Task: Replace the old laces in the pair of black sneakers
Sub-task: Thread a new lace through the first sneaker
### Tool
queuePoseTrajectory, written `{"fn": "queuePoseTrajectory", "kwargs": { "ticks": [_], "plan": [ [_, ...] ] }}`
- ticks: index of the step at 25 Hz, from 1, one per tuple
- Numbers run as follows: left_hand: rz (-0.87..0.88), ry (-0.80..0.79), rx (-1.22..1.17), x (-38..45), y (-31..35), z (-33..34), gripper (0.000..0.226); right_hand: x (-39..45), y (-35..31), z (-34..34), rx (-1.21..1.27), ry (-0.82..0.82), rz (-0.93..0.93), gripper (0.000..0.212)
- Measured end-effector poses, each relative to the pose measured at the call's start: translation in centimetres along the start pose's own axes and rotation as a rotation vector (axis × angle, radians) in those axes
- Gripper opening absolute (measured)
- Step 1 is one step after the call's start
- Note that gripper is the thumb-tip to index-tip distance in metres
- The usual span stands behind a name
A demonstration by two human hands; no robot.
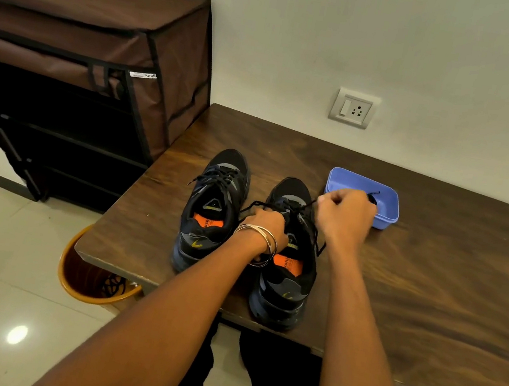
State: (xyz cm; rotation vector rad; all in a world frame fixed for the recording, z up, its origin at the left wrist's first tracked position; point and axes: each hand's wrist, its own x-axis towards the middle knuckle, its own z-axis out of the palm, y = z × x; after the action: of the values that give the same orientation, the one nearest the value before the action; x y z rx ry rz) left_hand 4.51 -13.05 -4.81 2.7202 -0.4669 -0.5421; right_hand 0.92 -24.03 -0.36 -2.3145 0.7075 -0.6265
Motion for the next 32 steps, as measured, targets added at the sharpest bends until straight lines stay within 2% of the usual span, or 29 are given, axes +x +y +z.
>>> {"fn": "queuePoseTrajectory", "kwargs": {
  "ticks": [2, 4, 5, 6, 7, 9, 12, 15, 17, 20, 22, 23, 24, 25, 27, 28, 29, 30, 32],
  "plan": [
    [0.001, 0.006, -0.011, -0.1, 0.1, 0.0, 0.027, -0.4, -0.3, -1.3, 0.2, 0.201, 0.069, 0.019],
    [0.004, 0.007, -0.008, -0.1, 0.1, 0.0, 0.026, -0.7, -0.8, -1.5, 0.148, 0.27, 0.069, 0.013],
    [0.009, 0.008, -0.008, -0.1, 0.1, 0.0, 0.025, -0.8, -1.0, -1.2, 0.013, 0.185, 0.07, 0.026],
    [0.011, 0.008, -0.013, -0.1, 0.1, 0.0, 0.024, -0.8, -1.1, -0.8, -0.131, 0.021, 0.039, 0.037],
    [0.011, 0.011, -0.019, -0.1, 0.0, -0.1, 0.025, -0.9, -1.4, -0.3, -0.266, -0.163, -0.032, 0.039],
    [0.003, 0.02, -0.033, 0.0, -0.1, -0.1, 0.03, -1.2, -1.7, 0.9, -0.529, -0.422, -0.216, 0.028],
    [0.011, 0.023, -0.035, 0.3, -0.2, 0.1, 0.032, -1.2, -1.0, 2.6, -0.669, -0.499, -0.308, 0.021],
    [-0.009, 0.013, -0.026, 0.5, -0.4, 0.3, 0.036, -0.4, -0.3, 1.5, -0.415, -0.422, -0.17, 0.009],
    [-0.014, 0.003, -0.003, 0.6, -0.3, 0.4, 0.04, 0.0, 0.5, -0.5, -0.079, -0.329, -0.029, 0.01],
    [-0.009, 0.014, 0.007, 0.6, -0.2, 0.3, 0.046, -0.1, 1.4, -3.1, 0.502, -0.077, 0.245, 0.015],
    [-0.002, 0.017, 0.012, 0.4, 0.0, 0.3, 0.049, 0.1, 1.6, -3.3, 0.807, -0.058, 0.407, 0.018],
    [0.003, 0.013, 0.014, 0.4, 0.1, 0.4, 0.048, 0.1, 1.5, -3.0, 0.883, -0.088, 0.445, 0.021],
    [0.003, 0.006, 0.014, 0.5, 0.2, 0.5, 0.047, 0.2, 1.5, -2.3, 0.865, -0.125, 0.447, 0.024],
    [0.0, 0.001, 0.01, 0.6, 0.1, 0.5, 0.046, 0.3, 1.4, -1.9, 0.723, -0.166, 0.398, 0.026],
    [-0.007, -0.002, 0.008, 0.8, 0.1, 0.5, 0.046, 0.3, 1.8, -1.0, 0.165, -0.22, 0.222, 0.018],
    [-0.01, -0.003, 0.015, 0.8, 0.1, 0.5, 0.045, 0.2, 1.8, -0.8, -0.1, -0.227, 0.166, 0.025],
    [-0.009, -0.004, 0.021, 0.7, 0.1, 0.5, 0.045, 0.1, 1.5, -0.8, -0.257, -0.262, 0.143, 0.043],
    [-0.006, -0.003, 0.026, 0.7, 0.1, 0.5, 0.044, -0.1, 1.0, -0.8, -0.314, -0.295, 0.098, 0.053],
    [0.002, 0.0, 0.028, 0.7, 0.3, 0.4, 0.046, -0.2, 0.0, -0.5, -0.374, -0.403, -0.059, 0.041]
  ]
}}
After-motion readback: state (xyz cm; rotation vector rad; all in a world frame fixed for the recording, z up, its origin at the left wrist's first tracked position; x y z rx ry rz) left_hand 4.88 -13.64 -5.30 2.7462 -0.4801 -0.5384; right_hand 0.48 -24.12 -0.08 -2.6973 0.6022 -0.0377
